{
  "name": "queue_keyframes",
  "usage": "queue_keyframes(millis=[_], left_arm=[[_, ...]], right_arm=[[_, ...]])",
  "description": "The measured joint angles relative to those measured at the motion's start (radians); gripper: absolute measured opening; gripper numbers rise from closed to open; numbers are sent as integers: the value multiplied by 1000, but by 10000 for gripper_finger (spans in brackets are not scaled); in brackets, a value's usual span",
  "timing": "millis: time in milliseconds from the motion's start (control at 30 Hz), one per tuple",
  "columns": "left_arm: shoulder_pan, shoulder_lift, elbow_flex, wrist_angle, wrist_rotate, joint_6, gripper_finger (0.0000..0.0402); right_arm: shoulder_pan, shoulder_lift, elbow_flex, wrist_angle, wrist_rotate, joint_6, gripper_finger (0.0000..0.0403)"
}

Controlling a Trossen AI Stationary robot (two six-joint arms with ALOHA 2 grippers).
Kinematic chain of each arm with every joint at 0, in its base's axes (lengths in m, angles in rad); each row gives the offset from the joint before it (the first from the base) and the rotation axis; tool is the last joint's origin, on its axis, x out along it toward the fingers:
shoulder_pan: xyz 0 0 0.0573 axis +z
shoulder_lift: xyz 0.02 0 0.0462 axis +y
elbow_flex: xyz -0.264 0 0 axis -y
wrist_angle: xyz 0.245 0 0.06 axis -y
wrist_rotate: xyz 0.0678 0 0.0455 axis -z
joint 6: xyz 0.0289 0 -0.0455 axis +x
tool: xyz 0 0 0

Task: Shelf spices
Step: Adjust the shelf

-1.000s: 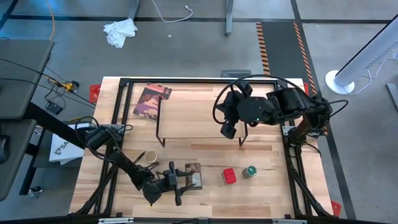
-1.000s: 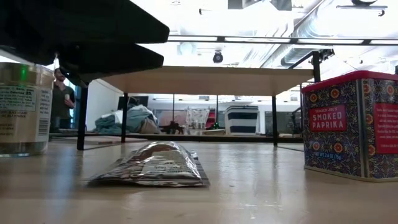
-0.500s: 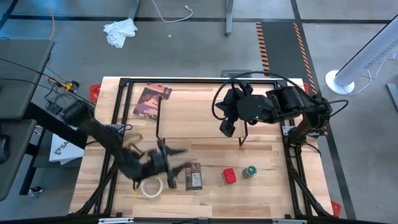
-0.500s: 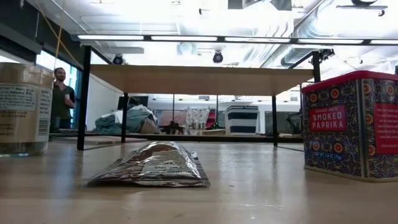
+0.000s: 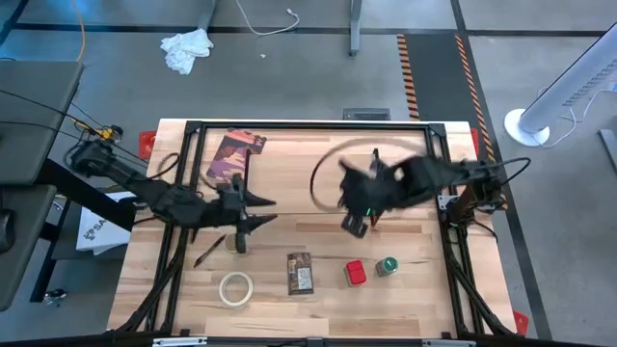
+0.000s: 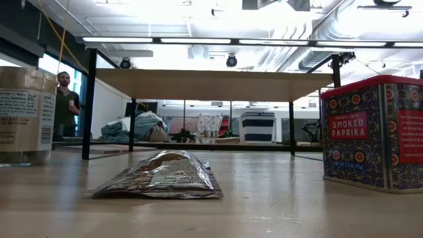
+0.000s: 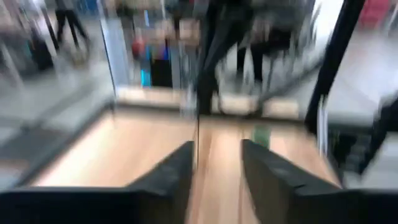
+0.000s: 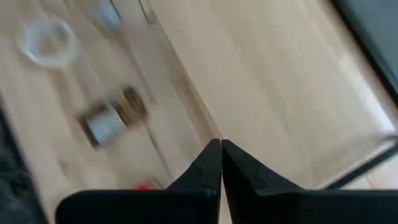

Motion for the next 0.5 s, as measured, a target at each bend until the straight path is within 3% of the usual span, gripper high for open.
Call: queue_keyframes(millis=[133,300,500], left_arm=[[55,60,7,-180,106,-199,16],[108,147,7,-144,184,-349,3],[139,234,8,-109,236,-430,1]], right_arm=[[22,-1,-241,31,-88,25,2],[9,-10,-523,279,-242,-24,1],[-35,-20,-649,495,-255,-25,0]])
